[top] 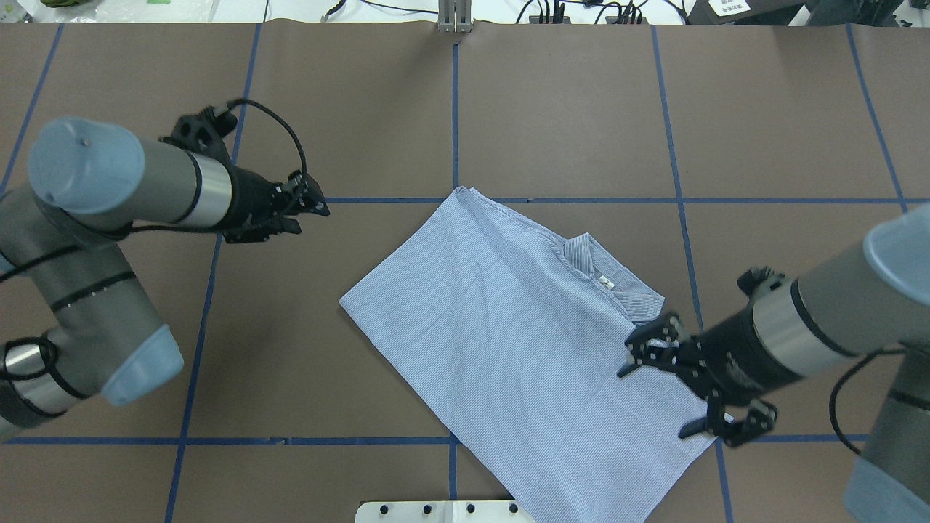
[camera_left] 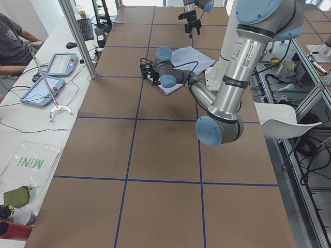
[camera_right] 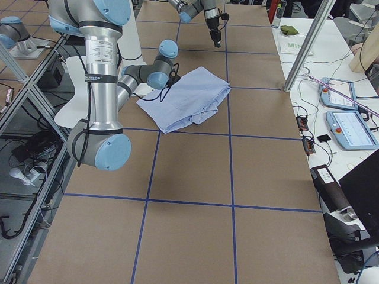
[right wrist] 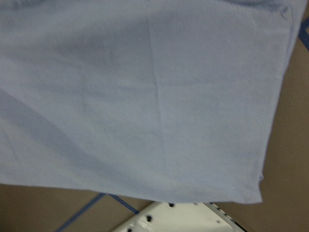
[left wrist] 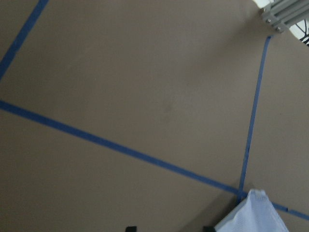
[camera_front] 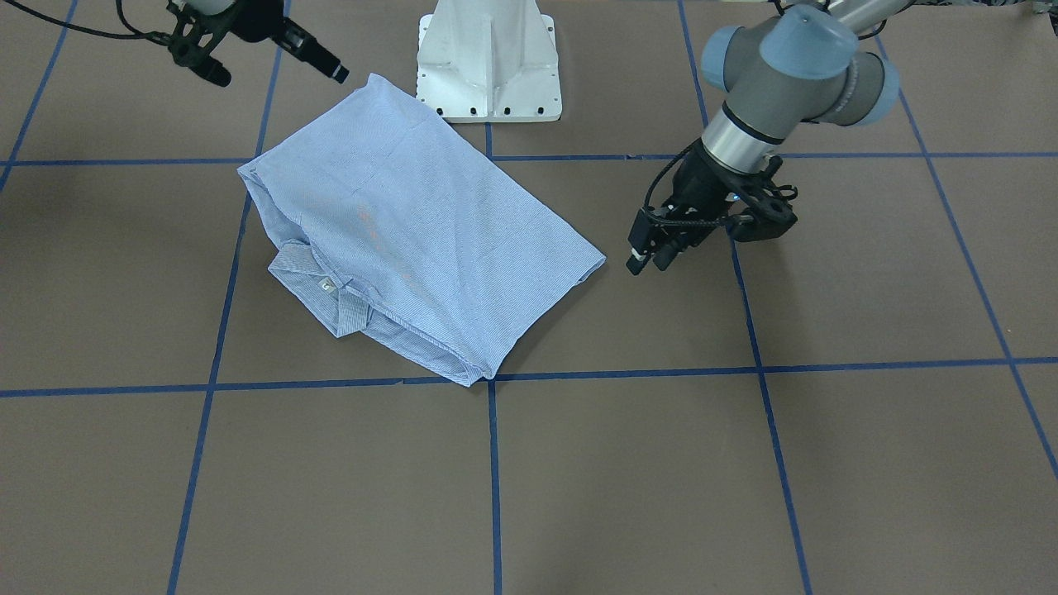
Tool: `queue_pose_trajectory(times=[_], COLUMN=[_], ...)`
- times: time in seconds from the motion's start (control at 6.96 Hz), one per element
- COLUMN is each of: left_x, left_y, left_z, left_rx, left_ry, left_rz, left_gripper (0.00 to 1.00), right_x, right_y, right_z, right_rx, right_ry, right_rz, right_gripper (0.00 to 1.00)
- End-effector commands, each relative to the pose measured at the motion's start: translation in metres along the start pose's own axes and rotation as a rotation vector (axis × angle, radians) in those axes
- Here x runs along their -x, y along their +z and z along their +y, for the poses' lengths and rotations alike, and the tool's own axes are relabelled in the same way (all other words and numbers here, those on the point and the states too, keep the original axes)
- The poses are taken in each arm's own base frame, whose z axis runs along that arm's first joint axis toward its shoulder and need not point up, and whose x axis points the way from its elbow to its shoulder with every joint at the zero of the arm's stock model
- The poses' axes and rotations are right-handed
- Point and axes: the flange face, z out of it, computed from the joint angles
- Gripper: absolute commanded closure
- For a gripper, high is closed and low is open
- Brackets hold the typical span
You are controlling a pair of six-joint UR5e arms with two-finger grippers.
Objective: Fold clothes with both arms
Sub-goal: 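Release the shirt with the right gripper while the left gripper reaches its edge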
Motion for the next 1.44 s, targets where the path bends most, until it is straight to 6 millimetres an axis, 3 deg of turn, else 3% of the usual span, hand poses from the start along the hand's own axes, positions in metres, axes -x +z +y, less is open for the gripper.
queue_pose_trajectory(times=[0.0,0.29,0.72,0.86,1.01,1.15,1.29], left_x=[0.02,0.029,0.027,0.027,0.029,0.027,0.02], left_y=[0.052,0.087,0.093,0.094,0.096,0.096,0.095], left_z=[0.071,0.084,0.09,0.09,0.089,0.087,0.087], left_rx=[0.036,0.028,0.033,0.033,0.029,0.007,0.006], left_ry=[-0.02,-0.014,-0.01,-0.01,-0.011,-0.008,-0.001], left_rz=[-0.064,-0.112,-0.119,-0.119,-0.124,-0.117,-0.108], left_gripper=[0.43,0.43,0.48,0.55,0.72,1.0,1.0], right_x=[0.079,0.09,0.1,0.101,0.1,0.1,0.097], right_y=[-0.014,0.005,0.009,0.009,0.01,0.01,0.014], right_z=[-0.074,-0.103,-0.103,-0.104,-0.104,-0.103,-0.104], right_rx=[-0.171,-0.399,-0.401,-0.404,-0.404,-0.402,-0.401], right_ry=[-0.005,-0.097,-0.106,-0.105,-0.103,-0.104,-0.104], right_rz=[-0.126,-0.169,-0.169,-0.169,-0.167,-0.168,-0.157], right_gripper=[0.0,0.0,0.0,0.0,0.0,0.0,0.0])
